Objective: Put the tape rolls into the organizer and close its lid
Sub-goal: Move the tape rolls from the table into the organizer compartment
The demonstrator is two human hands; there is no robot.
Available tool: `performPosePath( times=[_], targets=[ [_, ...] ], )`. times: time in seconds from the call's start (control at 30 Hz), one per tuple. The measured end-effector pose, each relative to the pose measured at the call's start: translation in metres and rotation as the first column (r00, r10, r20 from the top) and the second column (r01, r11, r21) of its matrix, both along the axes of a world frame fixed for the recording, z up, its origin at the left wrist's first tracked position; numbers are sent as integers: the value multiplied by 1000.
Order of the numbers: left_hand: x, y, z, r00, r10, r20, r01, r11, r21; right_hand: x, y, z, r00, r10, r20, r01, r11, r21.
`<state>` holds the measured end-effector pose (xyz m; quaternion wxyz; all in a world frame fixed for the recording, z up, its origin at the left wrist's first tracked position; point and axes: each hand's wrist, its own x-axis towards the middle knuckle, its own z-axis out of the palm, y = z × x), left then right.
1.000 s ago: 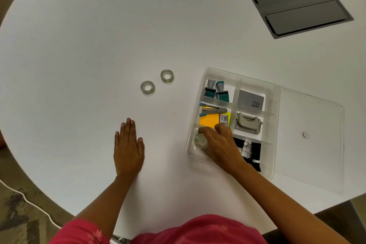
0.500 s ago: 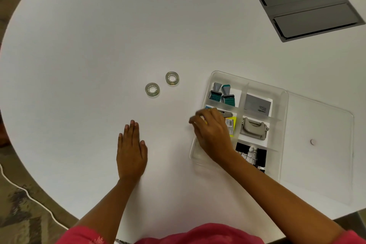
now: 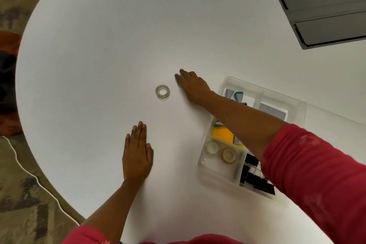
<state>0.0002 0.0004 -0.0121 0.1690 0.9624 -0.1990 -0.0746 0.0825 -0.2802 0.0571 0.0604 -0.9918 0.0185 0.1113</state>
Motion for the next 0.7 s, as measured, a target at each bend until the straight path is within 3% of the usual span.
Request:
performPosePath(
  times=[0.17,0.3,0.53,0.7],
  targets=[
    [1,0,0,1000,1,1,-1,1000,-4,4,-1,3,998,40,55,-40,999,-10],
    [0,-1,1,1000,5,4,-4,1000,-11,-12,2,26,995,39,96,-49,994,101],
    [1,1,0,1000,-13,0,13,1000,0,-95,0,89,961,72,268,-133,967,218],
    [2,1,-1,1000,-16,3,16,1000,4,-176,-13,99,984,76,158,-103,981,167]
  ],
)
